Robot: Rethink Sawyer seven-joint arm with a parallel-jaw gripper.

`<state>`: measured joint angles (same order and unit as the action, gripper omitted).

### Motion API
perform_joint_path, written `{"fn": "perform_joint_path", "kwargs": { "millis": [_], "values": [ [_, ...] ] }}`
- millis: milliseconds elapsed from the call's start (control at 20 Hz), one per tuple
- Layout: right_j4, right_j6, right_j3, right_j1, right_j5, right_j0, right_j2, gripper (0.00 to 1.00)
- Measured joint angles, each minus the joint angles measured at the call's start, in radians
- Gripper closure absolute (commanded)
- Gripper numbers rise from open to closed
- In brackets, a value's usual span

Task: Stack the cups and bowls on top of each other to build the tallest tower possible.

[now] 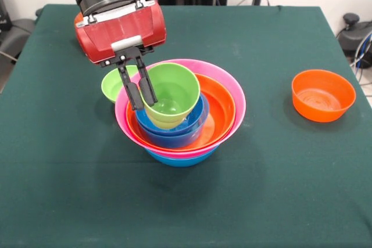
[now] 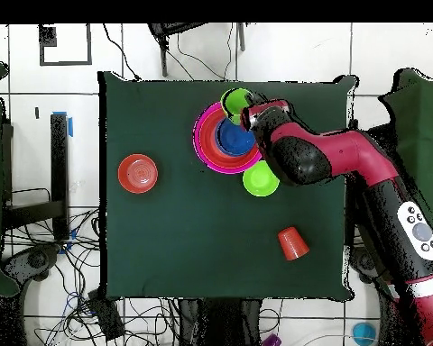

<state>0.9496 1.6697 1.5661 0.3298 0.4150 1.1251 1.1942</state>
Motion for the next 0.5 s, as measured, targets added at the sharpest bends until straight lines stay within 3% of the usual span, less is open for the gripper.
{"fn": "perform_joint_path", "kwargs": {
  "millis": [500],
  "values": [
    [-0.007, -0.012, 0.000, 0.000, 0.000, 0.000, 0.000, 1.00]
  ]
}}
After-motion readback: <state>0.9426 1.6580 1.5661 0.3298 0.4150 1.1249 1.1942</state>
